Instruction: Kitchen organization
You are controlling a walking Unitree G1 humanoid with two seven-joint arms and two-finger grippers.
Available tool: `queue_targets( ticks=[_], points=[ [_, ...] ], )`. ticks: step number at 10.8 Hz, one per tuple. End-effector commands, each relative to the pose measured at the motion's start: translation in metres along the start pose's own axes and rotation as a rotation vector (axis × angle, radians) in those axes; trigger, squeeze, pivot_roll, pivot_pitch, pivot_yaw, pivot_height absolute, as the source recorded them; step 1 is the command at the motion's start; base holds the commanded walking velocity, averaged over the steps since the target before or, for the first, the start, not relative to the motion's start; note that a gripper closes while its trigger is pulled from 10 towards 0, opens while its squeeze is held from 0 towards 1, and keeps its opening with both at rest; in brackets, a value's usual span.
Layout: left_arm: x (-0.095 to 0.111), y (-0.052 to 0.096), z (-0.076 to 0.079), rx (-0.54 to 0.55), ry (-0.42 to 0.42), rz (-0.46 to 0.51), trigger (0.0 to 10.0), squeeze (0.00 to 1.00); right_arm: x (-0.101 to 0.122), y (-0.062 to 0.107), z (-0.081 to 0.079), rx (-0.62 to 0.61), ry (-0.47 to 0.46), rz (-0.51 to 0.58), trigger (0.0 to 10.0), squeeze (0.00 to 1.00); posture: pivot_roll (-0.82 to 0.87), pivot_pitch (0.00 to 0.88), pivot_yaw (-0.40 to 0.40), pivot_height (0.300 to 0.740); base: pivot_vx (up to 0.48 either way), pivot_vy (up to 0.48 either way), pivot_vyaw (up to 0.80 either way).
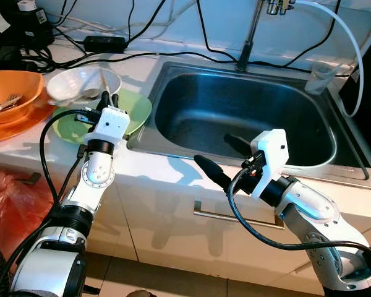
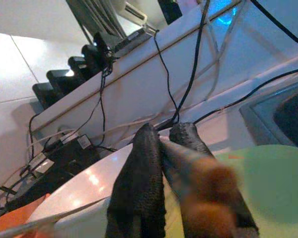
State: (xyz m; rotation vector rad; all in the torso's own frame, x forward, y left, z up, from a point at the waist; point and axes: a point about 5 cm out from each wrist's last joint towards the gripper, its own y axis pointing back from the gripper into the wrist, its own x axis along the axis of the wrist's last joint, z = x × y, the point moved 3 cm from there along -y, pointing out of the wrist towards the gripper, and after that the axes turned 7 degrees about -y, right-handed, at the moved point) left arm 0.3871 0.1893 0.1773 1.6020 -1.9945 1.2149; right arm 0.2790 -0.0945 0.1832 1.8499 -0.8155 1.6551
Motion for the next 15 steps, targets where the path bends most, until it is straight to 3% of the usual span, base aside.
queue_targets(
  ticks=[1,3,5,6,7,9,10,13,15],
  points=[
    [0.01,-0.004,0.0,0.005,0.007,0.043,0.0,0.0,0.005,0.0,0.001,-0.004,0.031,0.014,10.0,0.0,-0.03,0.037,-0.035,0.74,0.0,0.0,0.0],
    [0.026,-0.01,-0.007,0.04,-0.009,0.107,0.0,0.0,0.007,-0.002,0.003,-0.015,0.034,0.026,10.0,0.0,-0.03,0.032,-0.032,0.74,0.0,0.0,0.0],
    [0.026,-0.011,-0.017,0.085,-0.058,0.107,0.0,0.0,0.008,-0.004,0.004,-0.027,0.036,0.037,10.0,0.0,-0.03,0.027,-0.03,0.74,0.0,0.0,0.0],
    [0.03,-0.013,-0.022,0.101,-0.053,0.116,0.0,0.0,0.009,-0.004,0.005,-0.033,0.04,0.043,10.0,0.0,-0.03,0.025,-0.029,0.74,0.0,0.0,0.0],
    [0.044,-0.016,-0.022,0.103,0.017,0.155,0.0,0.0,0.011,-0.004,0.008,-0.044,0.046,0.05,10.0,0.0,-0.03,0.022,-0.029,0.74,0.0,0.0,0.0],
    [0.065,-0.021,-0.012,0.077,0.144,0.197,0.0,0.0,0.013,-0.004,0.014,-0.086,0.066,0.06,10.0,0.0,-0.03,0.017,-0.026,0.74,0.0,0.0,0.0],
    [0.083,-0.023,0.0,0.022,0.206,0.246,0.0,0.0,0.017,-0.004,0.028,-0.176,0.081,0.074,10.0,0.0,-0.03,0.014,-0.021,0.74,0.0,0.0,0.0],
    [0.09,-0.02,0.035,-0.158,0.34,0.214,0.0,0.0,0.02,-0.001,0.04,-0.256,0.086,0.087,10.0,0.0,-0.05,0.01,0.004,0.74,0.0,0.0,-0.23],
    [0.091,-0.016,0.052,-0.232,0.371,0.194,0.0,0.0,0.019,0.001,0.041,-0.28,0.091,0.086,10.0,0.0,-0.06,0.012,0.016,0.74,0.0,0.0,-0.8]
  ],
)
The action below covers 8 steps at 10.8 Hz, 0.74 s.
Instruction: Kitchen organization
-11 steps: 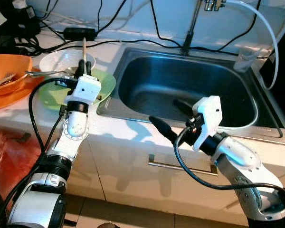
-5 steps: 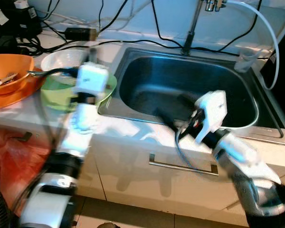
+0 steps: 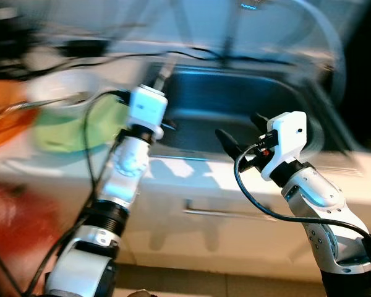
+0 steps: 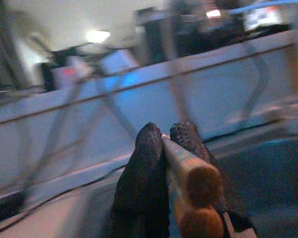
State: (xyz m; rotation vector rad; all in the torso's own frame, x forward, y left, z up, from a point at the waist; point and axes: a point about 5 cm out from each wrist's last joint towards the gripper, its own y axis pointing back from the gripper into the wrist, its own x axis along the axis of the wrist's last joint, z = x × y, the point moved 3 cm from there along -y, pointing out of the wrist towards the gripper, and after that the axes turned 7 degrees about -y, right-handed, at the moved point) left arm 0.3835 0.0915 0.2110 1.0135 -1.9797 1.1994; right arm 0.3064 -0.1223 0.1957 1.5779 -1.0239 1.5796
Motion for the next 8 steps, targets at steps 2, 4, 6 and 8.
queue_targets(
  ticks=[2,4,6,8],
  points=[
    [-0.003,-0.001,0.009,-0.045,0.025,-0.022,0.0,0.0,0.001,0.005,0.008,-0.049,0.009,0.01,10.0,0.0,-0.07,0.016,0.024,0.74,0.0,0.0,-0.64],
    [-0.007,0.0,0.01,-0.053,0.032,-0.036,0.0,0.0,0.001,0.006,0.01,-0.065,0.001,0.009,10.0,0.0,-0.07,0.018,0.026,0.74,0.0,0.0,0.0],
    [-0.02,0.003,0.018,-0.071,0.062,-0.104,0.0,0.0,-0.014,0.006,0.024,-0.22,-0.049,-0.105,10.0,0.0,-0.09,0.035,0.035,0.74,0.0,0.0,0.0],
    [-0.03,0.007,0.027,-0.091,0.08,-0.153,0.0,0.0,-0.017,0.009,0.025,-0.284,-0.07,-0.151,10.0,0.0,-0.11,0.056,0.046,0.74,0.0,0.0,0.0]
  ],
)
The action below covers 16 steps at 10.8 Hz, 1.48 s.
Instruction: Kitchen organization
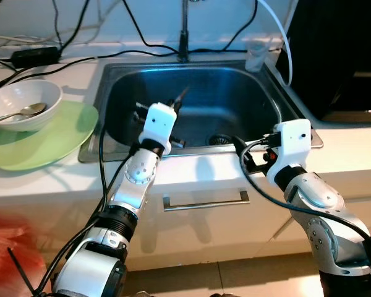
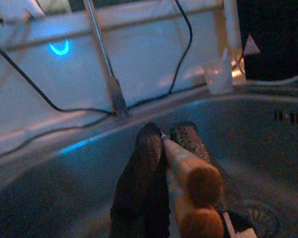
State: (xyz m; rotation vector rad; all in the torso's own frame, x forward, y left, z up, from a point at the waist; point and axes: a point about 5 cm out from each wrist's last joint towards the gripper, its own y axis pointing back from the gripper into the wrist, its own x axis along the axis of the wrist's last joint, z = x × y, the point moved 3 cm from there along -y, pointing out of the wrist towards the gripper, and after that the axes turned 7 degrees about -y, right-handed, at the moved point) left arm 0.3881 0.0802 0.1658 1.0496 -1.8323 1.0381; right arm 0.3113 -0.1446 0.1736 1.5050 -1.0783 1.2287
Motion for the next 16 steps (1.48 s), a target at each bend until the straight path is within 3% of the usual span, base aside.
queue_targets(
  ticks=[1,2,3,4,6,7,8,9,11,12,13,15,16],
  points=[
    [0.001,-0.005,0.004,-0.017,0.011,-0.005,0.0,0.0,0.006,0.005,-0.001,0.019,-0.059,0.018,10.0,0.0,-0.12,0.069,0.052,0.74,0.0,0.0,0.0],
    [-0.001,-0.005,0.008,-0.025,0.016,-0.015,0.0,0.0,0.007,0.009,0.0,0.021,-0.174,0.011,10.0,0.0,-0.12,0.079,0.055,0.74,0.0,0.0,0.0],
    [-0.002,-0.005,0.01,-0.028,0.022,-0.02,0.0,0.0,0.01,0.011,0.001,-0.001,-0.187,0.018,10.0,0.0,-0.12,0.083,0.056,0.74,0.0,0.0,0.0],
    [-0.004,-0.009,0.01,-0.007,0.031,-0.042,0.0,0.0,0.014,0.012,-0.009,0.056,-0.091,0.04,10.0,0.0,-0.12,0.099,0.054,0.74,0.0,0.0,0.0],
    [-0.007,-0.013,0.006,0.033,0.021,-0.077,0.0,0.0,0.017,0.016,-0.035,0.194,-0.111,-0.007,10.0,0.0,-0.13,0.108,0.058,0.74,0.0,0.0,0.0],
    [-0.008,-0.016,0.003,0.047,0.022,-0.099,3.6,0.0,0.019,0.018,-0.041,0.221,-0.103,-0.025,10.0,0.0,-0.13,0.108,0.059,0.74,0.0,0.0,0.0],
    [-0.008,-0.019,0.001,0.052,0.017,-0.113,3.7,0.0,0.019,0.019,-0.045,0.243,-0.101,-0.037,10.0,0.0,-0.14,0.108,0.06,0.74,0.0,0.0,0.0],
    [-0.012,-0.021,-0.002,0.059,0.01,-0.15,4.7,0.0,0.018,0.022,-0.046,0.254,-0.078,-0.069,10.0,0.0,-0.14,0.107,0.062,0.74,0.0,0.0,0.0],
    [-0.021,-0.02,-0.003,0.049,0.004,-0.21,5.0,0.0,0.015,0.023,-0.045,0.247,-0.055,-0.109,10.0,0.0,-0.14,0.105,0.068,0.74,0.0,0.0,0.0],
    [-0.03,-0.018,-0.003,0.039,0.007,-0.272,6.0,0.0,0.011,0.024,-0.046,0.248,-0.041,-0.136,10.0,0.0,-0.14,0.105,0.07,0.74,0.0,0.0,0.0],
    [-0.034,-0.017,-0.005,0.038,0.024,-0.308,5.6,0.0,0.007,0.025,-0.047,0.249,-0.035,-0.158,10.0,0.0,-0.15,0.106,0.075,0.74,0.0,0.0,0.0],
    [-0.036,-0.019,-0.009,0.047,0.032,-0.342,6.2,0.0,0.006,0.027,-0.048,0.254,-0.034,-0.167,10.0,0.0,-0.15,0.108,0.083,0.74,0.0,0.0,0.0],
    [-0.039,-0.02,-0.012,0.06,0.047,-0.39,7.4,0.0,0.006,0.028,-0.049,0.257,-0.027,-0.168,10.0,0.0,-0.16,0.107,0.087,0.74,0.0,0.0,0.0]
  ],
)
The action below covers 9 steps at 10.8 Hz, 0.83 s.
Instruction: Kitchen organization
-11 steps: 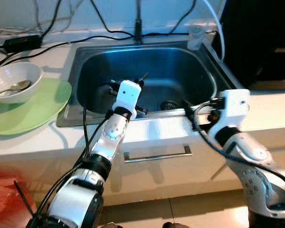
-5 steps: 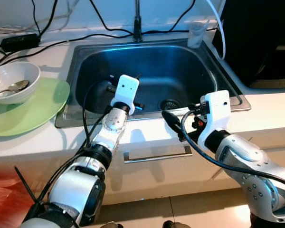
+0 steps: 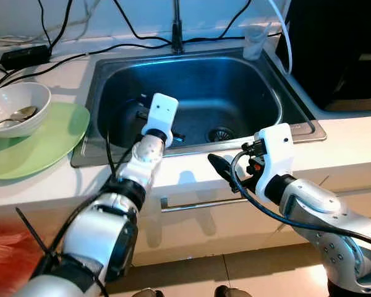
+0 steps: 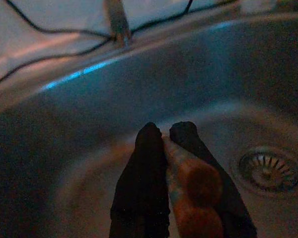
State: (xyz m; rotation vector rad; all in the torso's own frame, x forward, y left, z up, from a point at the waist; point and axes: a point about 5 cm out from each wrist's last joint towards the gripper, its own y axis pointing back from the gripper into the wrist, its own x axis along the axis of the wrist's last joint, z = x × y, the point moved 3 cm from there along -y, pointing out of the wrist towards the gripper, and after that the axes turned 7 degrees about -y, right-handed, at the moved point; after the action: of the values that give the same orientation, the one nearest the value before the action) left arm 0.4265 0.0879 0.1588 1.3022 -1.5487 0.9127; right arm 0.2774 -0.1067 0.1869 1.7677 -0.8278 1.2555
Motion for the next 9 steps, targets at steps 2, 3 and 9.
queue_targets(
  ticks=[2,3,9],
  points=[
    [-0.013,0.0,-0.008,0.017,0.021,-0.102,10.0,0.0,0.0,0.003,-0.006,0.021,0.014,-0.002,10.0,0.0,-0.16,0.104,0.093,0.74,0.0,0.0,0.0],
    [-0.008,-0.002,-0.008,0.01,0.02,-0.099,10.0,0.0,0.0,0.003,-0.008,0.024,0.019,-0.002,10.0,0.0,-0.16,0.103,0.097,0.74,0.0,0.0,0.0],
    [0.005,-0.007,-0.007,0.001,0.096,-0.073,10.0,1.0,0.001,0.001,-0.009,0.008,0.026,0.02,10.0,0.0,-0.16,0.094,0.119,0.74,0.0,0.0,0.0]
  ],
)
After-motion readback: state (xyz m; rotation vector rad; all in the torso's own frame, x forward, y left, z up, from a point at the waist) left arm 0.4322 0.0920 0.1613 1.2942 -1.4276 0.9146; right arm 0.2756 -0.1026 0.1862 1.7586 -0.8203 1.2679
